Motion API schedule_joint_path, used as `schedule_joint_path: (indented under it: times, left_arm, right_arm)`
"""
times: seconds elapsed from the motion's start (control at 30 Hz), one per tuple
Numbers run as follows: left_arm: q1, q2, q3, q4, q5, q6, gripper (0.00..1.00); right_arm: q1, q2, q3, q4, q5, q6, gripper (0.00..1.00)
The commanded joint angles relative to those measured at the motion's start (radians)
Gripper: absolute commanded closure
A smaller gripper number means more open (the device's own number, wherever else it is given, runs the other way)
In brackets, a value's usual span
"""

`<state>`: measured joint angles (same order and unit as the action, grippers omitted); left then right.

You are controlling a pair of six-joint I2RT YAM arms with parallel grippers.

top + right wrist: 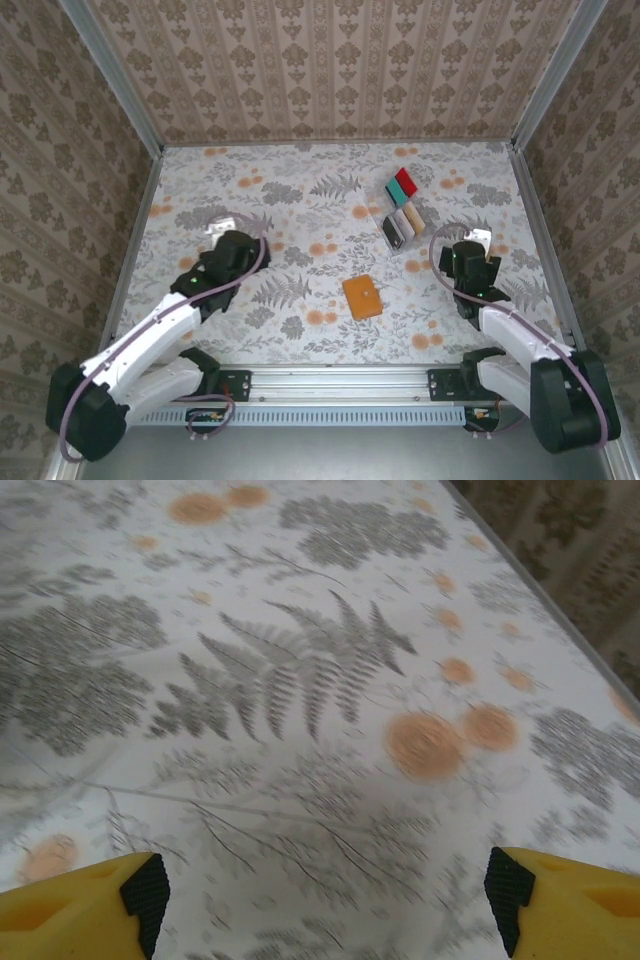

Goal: Put the credit cards into the card holder
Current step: Reset both arms

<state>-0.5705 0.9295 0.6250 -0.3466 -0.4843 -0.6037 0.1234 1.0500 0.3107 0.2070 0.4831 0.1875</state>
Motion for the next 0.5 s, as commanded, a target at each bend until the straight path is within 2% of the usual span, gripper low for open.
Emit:
schedule_joint_path:
  times: [0.0, 0.07, 0.13, 0.23, 0.33, 0.37, 0.47]
  left_arm:
    - [0.105, -0.046, -0.057, 0.047, -0.106, 0.131, 0.0]
    - [0.165, -0.054, -0.074, 0.123, -0.153, 0.187, 0.0]
    - [0.212, -0.041, -0.107, 0.242, -0.156, 0.267, 0.0]
    - [0.27, 0.004, -0.13, 0.351, -0.135, 0.36, 0.0]
    - [0.323, 0.048, -0.164, 0.48, -0.083, 0.42, 0.0]
    - [0.342, 0.063, -0.164, 0.487, -0.061, 0.422, 0.0]
    - [0.376, 0.121, -0.197, 0.657, -0.015, 0.479, 0.0]
  right_arm:
    - [-0.032, 0.097, 0.033, 0.265, -0.118, -0.071, 0.13]
    - [-0.051, 0.165, 0.048, 0.351, -0.123, -0.074, 0.13]
    - [-0.066, 0.23, 0.062, 0.437, -0.138, -0.076, 0.12]
    - [-0.074, 0.308, 0.088, 0.507, -0.164, -0.086, 0.11]
    - [-0.08, 0.416, 0.057, 0.683, -0.186, -0.103, 0.09]
    - [-0.082, 0.398, 0.069, 0.625, -0.214, -0.106, 0.09]
    - [-0.082, 0.445, 0.035, 0.723, -0.225, -0.11, 0.08]
